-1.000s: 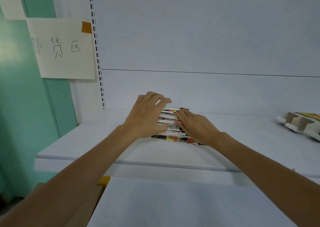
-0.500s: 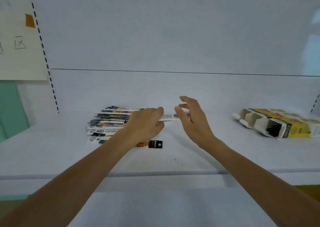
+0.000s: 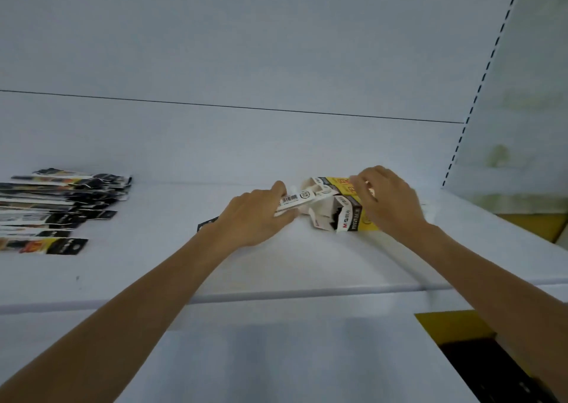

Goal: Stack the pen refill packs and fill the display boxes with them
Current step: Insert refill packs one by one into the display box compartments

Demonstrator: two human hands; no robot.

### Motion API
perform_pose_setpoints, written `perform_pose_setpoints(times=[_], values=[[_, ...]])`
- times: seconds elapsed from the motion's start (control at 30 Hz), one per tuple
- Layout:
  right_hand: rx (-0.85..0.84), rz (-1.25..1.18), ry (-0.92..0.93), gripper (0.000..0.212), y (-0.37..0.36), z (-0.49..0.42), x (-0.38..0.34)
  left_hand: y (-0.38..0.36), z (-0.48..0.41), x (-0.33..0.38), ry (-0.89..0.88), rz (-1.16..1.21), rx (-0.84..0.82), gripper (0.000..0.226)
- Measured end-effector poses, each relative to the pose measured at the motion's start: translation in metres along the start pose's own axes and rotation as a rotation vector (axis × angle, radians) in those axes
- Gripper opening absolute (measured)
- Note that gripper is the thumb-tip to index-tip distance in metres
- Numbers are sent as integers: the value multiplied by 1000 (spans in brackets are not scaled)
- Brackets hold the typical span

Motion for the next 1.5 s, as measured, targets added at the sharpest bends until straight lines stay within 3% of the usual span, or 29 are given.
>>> perform_pose_setpoints(times=[0.2, 0.27, 0.33, 0.43, 0.5, 0.63, 0.7, 0.83, 1.0, 1.17, 1.33, 1.5], values=[[-105, 136, -106, 27, 2, 22, 110, -15, -16, 18, 49, -113, -1, 33], [-159, 125, -98, 15, -12, 30, 120, -12, -20, 20, 74, -122, 29, 32], [-206, 90, -39, 5, -24, 36, 120, -9, -21, 17, 105, -115, 64, 29], [-76, 150, 40, 29, -13, 34, 114, -4, -16, 4, 153, -104, 112, 22], [11, 153, 49, 30, -12, 31, 119, -7, -13, 0, 159, -131, 107, 20], [-74, 131, 29, 47, -34, 28, 133, -21, -17, 10, 106, -106, 45, 20], [-52, 154, 6, 42, -32, 28, 135, -30, -24, 22, 69, -36, -10, 21], [-6, 212, 127, 43, -27, 30, 121, -44, -37, 37, 53, 49, -72, 16], [4, 453, 284, 8, -25, 31, 106, -54, -38, 29, 83, 79, -146, 19], [63, 471, 367, 13, -22, 33, 99, -53, -44, 34, 86, 38, -136, 23], [58, 503, 405, 17, -25, 35, 99, -58, -42, 20, 162, 225, -139, 24], [102, 484, 425, 20, -20, 36, 93, -59, -43, 32, 96, 106, -189, 17]])
Point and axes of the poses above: each hand's wrist, its own z-axis away from the middle knuckle, its own y-axis out of the back of the hand, x = y × z, the point moved 10 cm from there along -z, towards the middle knuckle, and after that the axes turned 7 degrees about y, right-handed, at the moved point
